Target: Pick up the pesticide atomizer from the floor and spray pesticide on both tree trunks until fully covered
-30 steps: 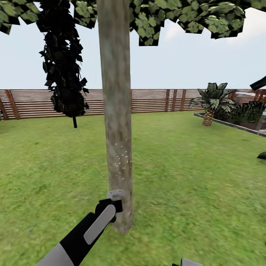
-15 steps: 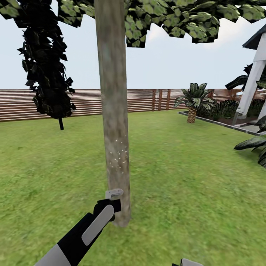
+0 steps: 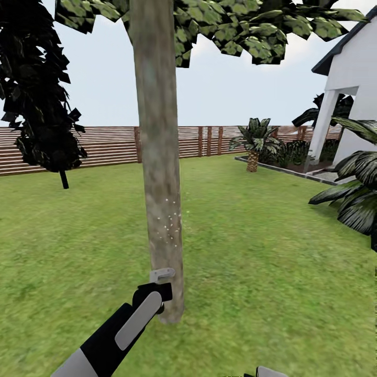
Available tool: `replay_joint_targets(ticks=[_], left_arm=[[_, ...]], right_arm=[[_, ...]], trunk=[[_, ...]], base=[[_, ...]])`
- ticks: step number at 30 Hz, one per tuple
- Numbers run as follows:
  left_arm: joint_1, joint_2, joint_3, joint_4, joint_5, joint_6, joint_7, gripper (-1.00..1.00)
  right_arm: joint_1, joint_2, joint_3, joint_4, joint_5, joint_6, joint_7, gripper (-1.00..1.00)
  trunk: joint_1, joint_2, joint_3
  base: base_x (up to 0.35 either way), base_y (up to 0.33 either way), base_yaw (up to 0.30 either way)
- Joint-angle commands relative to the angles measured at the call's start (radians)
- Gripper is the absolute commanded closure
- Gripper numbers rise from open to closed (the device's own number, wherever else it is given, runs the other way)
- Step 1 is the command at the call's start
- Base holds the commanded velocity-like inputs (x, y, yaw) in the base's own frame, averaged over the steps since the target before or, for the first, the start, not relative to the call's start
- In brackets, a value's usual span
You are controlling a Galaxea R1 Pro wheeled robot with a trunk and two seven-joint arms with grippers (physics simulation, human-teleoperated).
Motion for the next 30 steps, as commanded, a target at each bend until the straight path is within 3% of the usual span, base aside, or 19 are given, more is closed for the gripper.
replay_joint_targets(ticks=[1,13,30], left_arm=[[-0.001,0.001,-0.001,-0.002,0.004,0.003,0.006,1.00],[0.009,0.002,0.000,0.001,0.008,-0.016,0.003,1.00],[0.009,0.000,-0.001,0.003,0.007,-0.018,0.003,1.00]], right_arm=[[-0.001,0.000,0.005,0.001,-0.007,-0.004,-0.006,1.00],[-0.001,0.000,0.005,0.001,-0.007,-0.004,-0.006,1.00],[-0.001,0.000,0.005,0.001,-0.007,-0.004,-0.006,1.00]], trunk=[[0.001,-0.002,-0.002],[0.001,-0.002,-0.002],[0.001,-0.002,-0.002]], base=[[0.018,0.350,-0.246],[-0.025,0.350,-0.224],[-0.044,0.350,-0.059]])
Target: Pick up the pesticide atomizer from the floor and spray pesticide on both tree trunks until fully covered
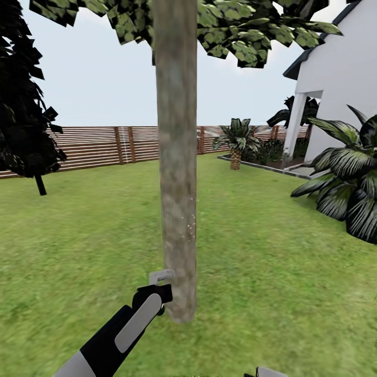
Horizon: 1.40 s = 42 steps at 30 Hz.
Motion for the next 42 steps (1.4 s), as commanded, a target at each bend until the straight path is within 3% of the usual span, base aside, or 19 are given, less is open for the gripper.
replay_joint_targets(ticks=[1,17,32,42], left_arm=[[-0.001,0.000,-0.001,-0.001,0.004,0.003,0.006,1.00],[-0.001,0.000,-0.001,0.001,0.002,0.004,0.006,1.00],[-0.001,-0.007,-0.003,0.008,0.000,0.005,0.008,1.00],[-0.002,-0.008,-0.039,0.005,-0.001,0.009,0.022,1.00]], right_arm=[[-0.001,0.000,0.005,0.000,-0.007,-0.004,-0.006,1.00],[-0.001,0.000,0.007,0.000,-0.006,-0.004,-0.006,1.00],[-0.001,0.000,0.004,0.000,-0.009,-0.004,-0.006,1.00],[-0.001,0.000,0.005,0.000,-0.008,-0.004,-0.006,1.00]], trunk=[[0.000,-0.002,-0.002],[0.000,-0.002,-0.002],[0.000,-0.002,-0.002],[0.000,-0.002,-0.002]], base=[[-0.086,0.350,-0.219],[0.078,0.333,-0.126],[0.119,0.187,-0.051],[0.001,0.226,-0.152]])
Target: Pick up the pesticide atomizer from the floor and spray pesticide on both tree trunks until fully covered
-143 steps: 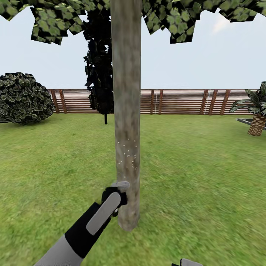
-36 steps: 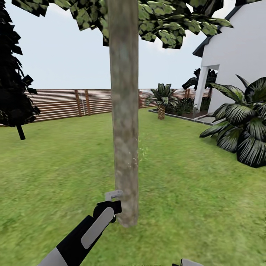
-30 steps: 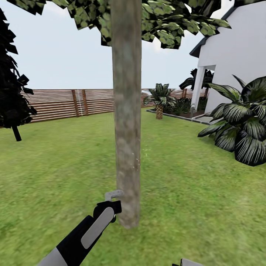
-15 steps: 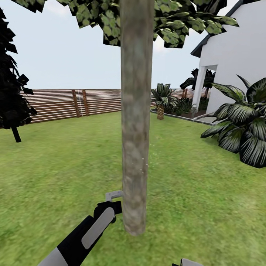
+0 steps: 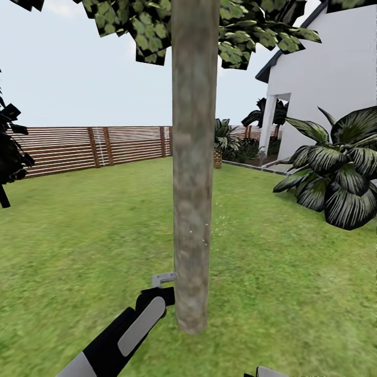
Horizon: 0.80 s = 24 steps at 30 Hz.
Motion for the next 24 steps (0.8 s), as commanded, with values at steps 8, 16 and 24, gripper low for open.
replay_joint_targets(ticks=[8,16,24], left_arm=[[-0.031,-0.067,-0.001,-0.216,0.022,0.244,0.343,1.00],[-0.252,-0.135,0.004,-0.289,0.306,0.363,0.591,1.00],[-0.392,-0.139,0.007,-0.285,0.393,0.367,0.614,1.00]], right_arm=[[-0.001,-0.001,0.004,0.002,-0.007,-0.004,-0.006,1.00],[-0.001,-0.001,0.004,0.005,-0.008,-0.003,-0.006,1.00],[-0.001,0.000,0.003,0.021,-0.007,-0.002,-0.006,1.00]], trunk=[[0.001,-0.002,-0.002],[0.001,-0.002,-0.002],[0.001,-0.002,-0.002]], base=[[0.000,0.010,-0.006],[0.000,0.000,0.000],[0.000,0.000,0.000]])
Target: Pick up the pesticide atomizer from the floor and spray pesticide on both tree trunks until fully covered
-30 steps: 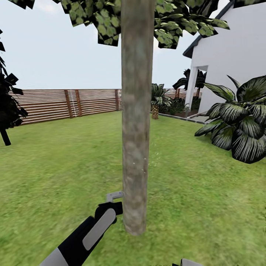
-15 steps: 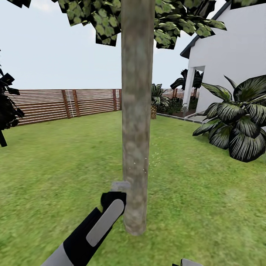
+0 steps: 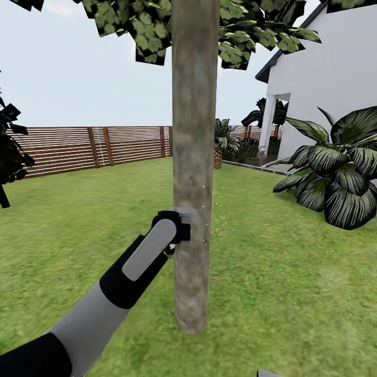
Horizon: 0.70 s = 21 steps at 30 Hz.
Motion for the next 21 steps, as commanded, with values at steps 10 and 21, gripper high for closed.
replay_joint_targets(ticks=[10,21], left_arm=[[0.146,0.012,-0.008,0.005,-0.008,-0.049,0.003,1.00],[0.337,0.060,-0.009,0.111,-0.204,-0.154,-0.228,1.00]], right_arm=[[-0.001,-0.001,0.006,0.001,-0.006,-0.005,-0.005,1.00],[-0.001,-0.001,0.006,0.000,-0.005,-0.006,-0.005,1.00]], trunk=[[0.000,-0.002,-0.002],[0.000,-0.002,-0.002]], base=[[0.000,0.000,0.000],[0.000,0.000,0.000]])
